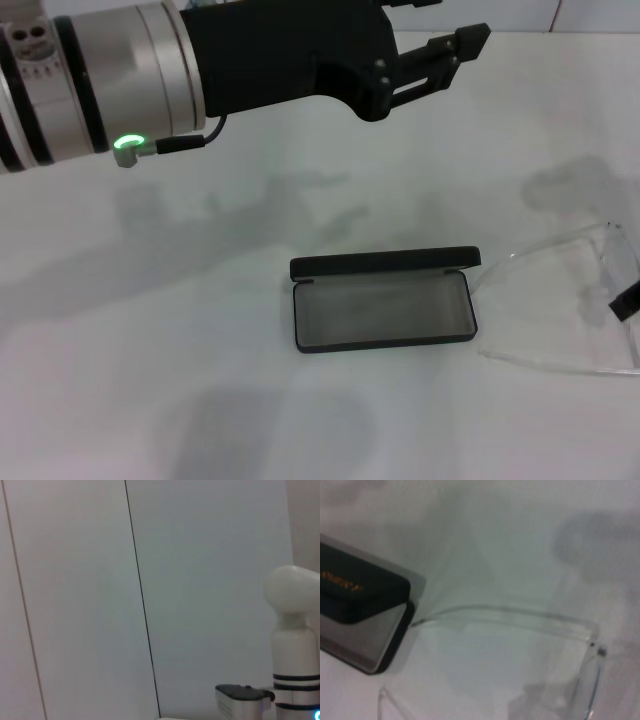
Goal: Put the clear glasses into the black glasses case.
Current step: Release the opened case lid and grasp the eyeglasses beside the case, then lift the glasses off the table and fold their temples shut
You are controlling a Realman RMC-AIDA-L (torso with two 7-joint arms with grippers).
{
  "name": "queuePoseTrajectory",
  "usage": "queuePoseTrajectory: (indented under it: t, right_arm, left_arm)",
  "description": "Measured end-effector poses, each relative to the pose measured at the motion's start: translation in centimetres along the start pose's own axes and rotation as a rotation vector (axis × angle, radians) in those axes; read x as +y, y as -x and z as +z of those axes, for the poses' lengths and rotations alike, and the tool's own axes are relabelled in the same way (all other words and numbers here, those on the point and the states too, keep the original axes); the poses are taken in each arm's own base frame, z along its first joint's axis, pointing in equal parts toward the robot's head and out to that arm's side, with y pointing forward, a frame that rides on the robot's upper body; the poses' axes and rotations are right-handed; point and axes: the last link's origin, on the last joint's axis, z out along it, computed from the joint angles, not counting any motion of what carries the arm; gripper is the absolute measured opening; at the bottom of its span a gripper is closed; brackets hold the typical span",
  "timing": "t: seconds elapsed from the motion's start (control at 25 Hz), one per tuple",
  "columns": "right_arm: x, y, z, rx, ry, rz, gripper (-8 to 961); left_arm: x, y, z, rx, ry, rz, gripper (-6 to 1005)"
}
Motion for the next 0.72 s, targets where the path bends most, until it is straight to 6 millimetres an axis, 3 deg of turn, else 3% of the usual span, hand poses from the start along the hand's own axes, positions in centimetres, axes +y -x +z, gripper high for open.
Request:
queuePoseTrajectory:
  t: [0.28,0.72]
  right_arm:
    - [-0.4,-0.3,1.0,0.012,0.018,-0.043,631]
    - [-1.8,-0.4,0.9,-0.028,-0.035,-0.086,231]
  left_arm:
    - [-0.1,0.0,0.1,0.002,-0.003,0.002,445]
    - [0.0,0.1,0.0,0.001,-0.004,-0.001,427]
